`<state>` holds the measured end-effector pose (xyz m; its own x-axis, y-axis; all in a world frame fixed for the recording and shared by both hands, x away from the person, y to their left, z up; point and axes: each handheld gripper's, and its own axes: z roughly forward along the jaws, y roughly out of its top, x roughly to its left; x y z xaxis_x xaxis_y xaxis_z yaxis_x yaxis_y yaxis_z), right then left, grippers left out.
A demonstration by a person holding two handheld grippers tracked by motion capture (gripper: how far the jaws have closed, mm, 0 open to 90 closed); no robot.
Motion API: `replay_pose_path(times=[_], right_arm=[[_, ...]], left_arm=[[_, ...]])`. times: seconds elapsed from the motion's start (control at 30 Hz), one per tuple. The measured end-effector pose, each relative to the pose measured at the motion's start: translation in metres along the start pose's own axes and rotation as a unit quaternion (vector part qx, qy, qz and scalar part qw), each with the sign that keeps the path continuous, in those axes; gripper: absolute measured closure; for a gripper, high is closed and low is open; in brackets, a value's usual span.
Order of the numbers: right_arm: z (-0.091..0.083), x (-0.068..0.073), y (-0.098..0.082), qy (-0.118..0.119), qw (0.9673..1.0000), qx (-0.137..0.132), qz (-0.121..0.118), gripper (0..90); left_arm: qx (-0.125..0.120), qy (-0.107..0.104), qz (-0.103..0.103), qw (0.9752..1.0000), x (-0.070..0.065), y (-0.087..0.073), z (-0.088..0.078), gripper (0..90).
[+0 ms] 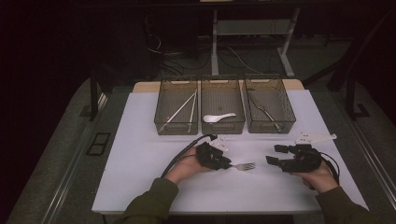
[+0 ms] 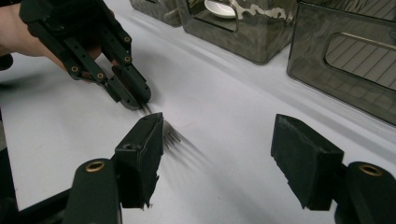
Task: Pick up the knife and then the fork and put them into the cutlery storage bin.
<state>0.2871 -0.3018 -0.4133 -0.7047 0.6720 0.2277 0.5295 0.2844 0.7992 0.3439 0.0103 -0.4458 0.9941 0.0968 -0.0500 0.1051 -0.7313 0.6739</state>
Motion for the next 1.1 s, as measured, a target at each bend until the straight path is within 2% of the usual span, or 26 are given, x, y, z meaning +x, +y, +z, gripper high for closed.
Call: replay_pose_path(times=[0.07,0.2,0.37,0.43,0.57,0.6,0.63,0.67,0.7,0.87,0.93,1.1], right_arm=[[0.000,-0.001,0.000,0.000,1.0000,-0.001,0.000,34.1],[-0.001,-0.001,0.000,-0.001,1.0000,-0.002,0.000,34.2],[-0.001,-0.001,0.000,0.000,1.0000,-0.002,0.000,34.2],[-0.001,0.000,0.001,0.002,1.0000,-0.001,0.001,34.1],[0.000,0.001,0.002,0.003,0.9999,-0.002,0.010,33.4],[0.001,0.002,0.003,0.005,0.9999,-0.003,0.012,33.6],[0.002,0.003,0.004,0.010,0.9998,-0.003,0.020,33.8],[0.004,0.004,0.005,0.014,0.9996,-0.003,0.025,34.0],[0.006,0.005,0.006,0.018,0.9996,-0.004,0.022,34.4],[0.021,0.017,0.018,0.041,0.9988,-0.003,0.027,35.3],[0.029,0.023,0.023,0.049,0.9985,-0.002,0.023,35.7],[0.049,0.033,0.039,0.070,0.9973,-0.008,0.022,39.0]], left_arm=[[0.002,0.002,-0.001,1.0000,-0.001,0.000,0.000,80.3],[0.010,-0.008,0.003,0.9999,-0.005,0.002,0.000,83.3],[0.011,0.000,-0.004,0.9999,-0.008,0.002,-0.001,84.4],[0.013,0.010,0.001,0.9999,-0.010,0.002,-0.004,84.4],[0.002,0.025,-0.004,0.9997,-0.012,0.002,-0.015,84.4],[-0.003,0.028,-0.016,0.9995,-0.014,0.001,-0.018,84.4],[-0.007,0.033,-0.016,0.9993,-0.014,0.001,-0.022,84.4],[-0.009,0.039,-0.024,0.9989,-0.016,0.001,-0.026,84.4],[-0.009,0.045,-0.022,0.9987,-0.017,0.001,-0.029,84.4],[-0.020,0.073,-0.027,0.9967,-0.021,0.000,-0.045,84.4],[-0.023,0.082,-0.027,0.9960,-0.022,0.001,-0.049,84.4],[-0.031,0.103,-0.022,0.9940,-0.026,0.005,-0.055,84.4]])
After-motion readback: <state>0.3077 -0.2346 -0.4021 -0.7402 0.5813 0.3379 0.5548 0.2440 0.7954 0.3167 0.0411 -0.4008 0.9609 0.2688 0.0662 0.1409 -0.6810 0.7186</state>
